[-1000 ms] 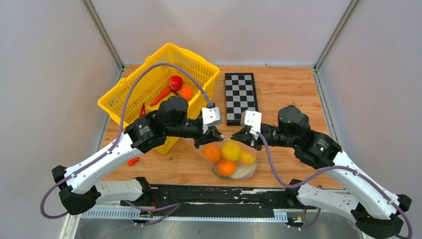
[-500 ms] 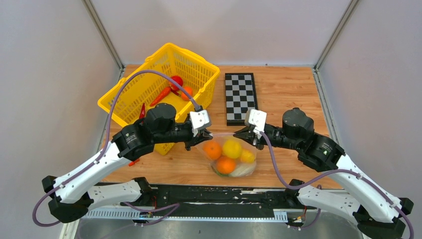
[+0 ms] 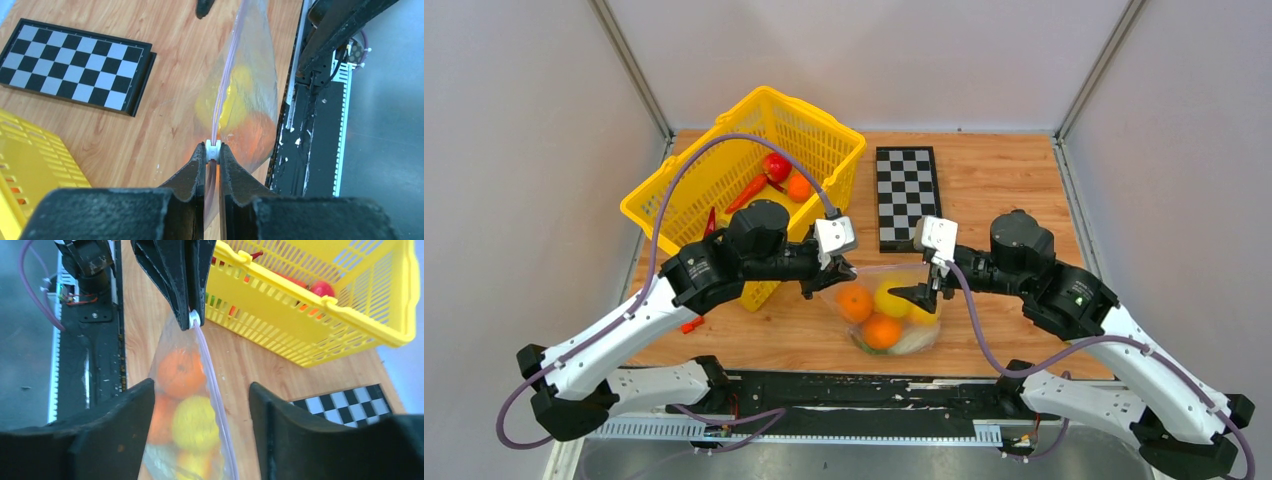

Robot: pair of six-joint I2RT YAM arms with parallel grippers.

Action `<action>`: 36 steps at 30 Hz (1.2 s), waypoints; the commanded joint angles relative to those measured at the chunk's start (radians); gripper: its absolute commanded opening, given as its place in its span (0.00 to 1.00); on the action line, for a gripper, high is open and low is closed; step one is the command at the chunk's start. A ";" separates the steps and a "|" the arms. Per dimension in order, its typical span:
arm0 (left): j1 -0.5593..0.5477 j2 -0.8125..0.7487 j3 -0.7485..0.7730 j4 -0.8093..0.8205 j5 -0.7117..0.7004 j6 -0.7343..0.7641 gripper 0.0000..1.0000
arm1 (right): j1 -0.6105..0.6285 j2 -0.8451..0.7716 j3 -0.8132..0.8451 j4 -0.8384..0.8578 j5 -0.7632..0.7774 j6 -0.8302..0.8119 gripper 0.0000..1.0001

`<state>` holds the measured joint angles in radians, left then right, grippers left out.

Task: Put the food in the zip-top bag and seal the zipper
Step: Zip the zipper food storage bag at the center of the board.

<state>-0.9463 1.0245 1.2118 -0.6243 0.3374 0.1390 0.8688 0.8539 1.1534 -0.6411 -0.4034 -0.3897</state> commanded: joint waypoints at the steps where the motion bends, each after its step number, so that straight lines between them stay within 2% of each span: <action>1: 0.004 0.013 0.066 0.025 0.052 -0.005 0.00 | -0.004 0.010 0.075 0.000 0.021 -0.039 0.76; 4: 0.004 0.016 0.059 0.040 0.066 -0.016 0.00 | -0.004 0.028 0.121 -0.037 0.032 -0.059 0.82; 9: 0.003 0.027 0.057 0.059 0.074 -0.032 0.00 | -0.003 0.112 0.188 -0.118 -0.053 -0.059 0.80; 13: 0.004 0.038 0.071 0.056 0.077 -0.036 0.00 | 0.004 0.160 0.191 -0.129 -0.084 -0.056 0.72; 23: 0.004 0.039 0.076 0.064 0.080 -0.038 0.00 | 0.005 0.163 0.166 -0.070 -0.076 -0.065 0.39; 30: 0.003 0.047 0.080 0.067 0.086 -0.038 0.00 | 0.005 0.188 0.180 -0.101 -0.115 -0.086 0.35; 33: 0.003 0.047 0.078 0.071 0.086 -0.041 0.00 | 0.006 0.207 0.190 -0.120 -0.118 -0.094 0.27; 36: 0.003 0.046 0.077 0.075 0.085 -0.040 0.00 | 0.006 0.216 0.191 -0.118 -0.129 -0.094 0.26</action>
<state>-0.9463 1.0737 1.2392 -0.6014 0.3996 0.1101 0.8700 1.0565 1.3155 -0.7677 -0.4938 -0.4622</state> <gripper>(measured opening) 0.152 0.262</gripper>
